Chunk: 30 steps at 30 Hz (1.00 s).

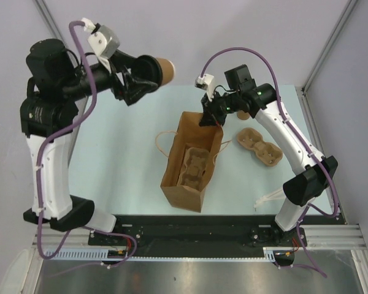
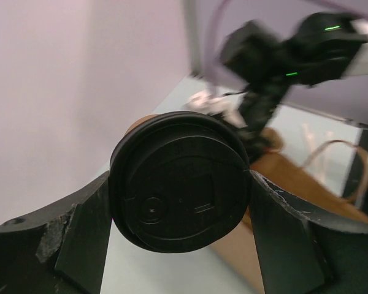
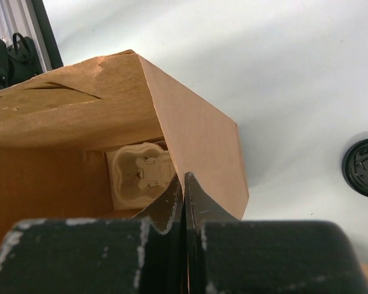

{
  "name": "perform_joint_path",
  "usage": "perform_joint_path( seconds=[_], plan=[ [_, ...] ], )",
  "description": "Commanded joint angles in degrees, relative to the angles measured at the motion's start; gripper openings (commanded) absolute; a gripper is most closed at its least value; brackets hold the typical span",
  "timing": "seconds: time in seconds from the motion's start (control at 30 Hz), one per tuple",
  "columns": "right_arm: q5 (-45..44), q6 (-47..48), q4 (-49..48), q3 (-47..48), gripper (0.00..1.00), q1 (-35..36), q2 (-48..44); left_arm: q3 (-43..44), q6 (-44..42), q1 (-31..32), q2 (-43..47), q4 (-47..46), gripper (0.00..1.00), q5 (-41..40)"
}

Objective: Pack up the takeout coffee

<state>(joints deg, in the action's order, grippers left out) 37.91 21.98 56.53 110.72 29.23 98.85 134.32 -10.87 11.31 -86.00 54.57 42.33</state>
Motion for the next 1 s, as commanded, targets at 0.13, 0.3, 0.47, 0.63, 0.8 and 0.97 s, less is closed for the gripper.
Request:
perform_joint_path(
  seconds=[0.13, 0.3, 0.47, 0.63, 0.8, 0.97],
  plan=[
    [-0.4, -4.0, -4.3, 0.4, 0.00, 0.0, 0.2, -14.0, 2.6, 15.7, 5.1, -1.0, 0.32, 4.8],
    [-0.9, -4.0, -4.9, 0.5, 0.00, 0.6, 0.6, -24.5, -0.7, 23.5, 7.6, -0.2, 0.31, -0.2],
    [-1.5, -4.6, -5.0, 0.7, 0.00, 0.7, 0.7, -25.7, -3.2, 29.8, 4.8, 3.2, 0.30, -13.7],
    [-2.0, -5.3, -4.9, 0.2, 0.00, 0.7, 0.6, -28.0, -4.8, 31.3, 2.7, 4.1, 0.28, -22.4],
    [-2.6, -8.9, -5.3, -0.5, 0.00, 0.7, 0.2, -29.5, -6.7, 31.4, 0.8, 5.5, 0.28, -25.4],
    [-0.8, -15.3, -6.0, -4.3, 0.00, -0.2, -1.0, -35.3, -9.9, 31.7, 0.1, 4.6, 0.28, -28.3]
  ],
)
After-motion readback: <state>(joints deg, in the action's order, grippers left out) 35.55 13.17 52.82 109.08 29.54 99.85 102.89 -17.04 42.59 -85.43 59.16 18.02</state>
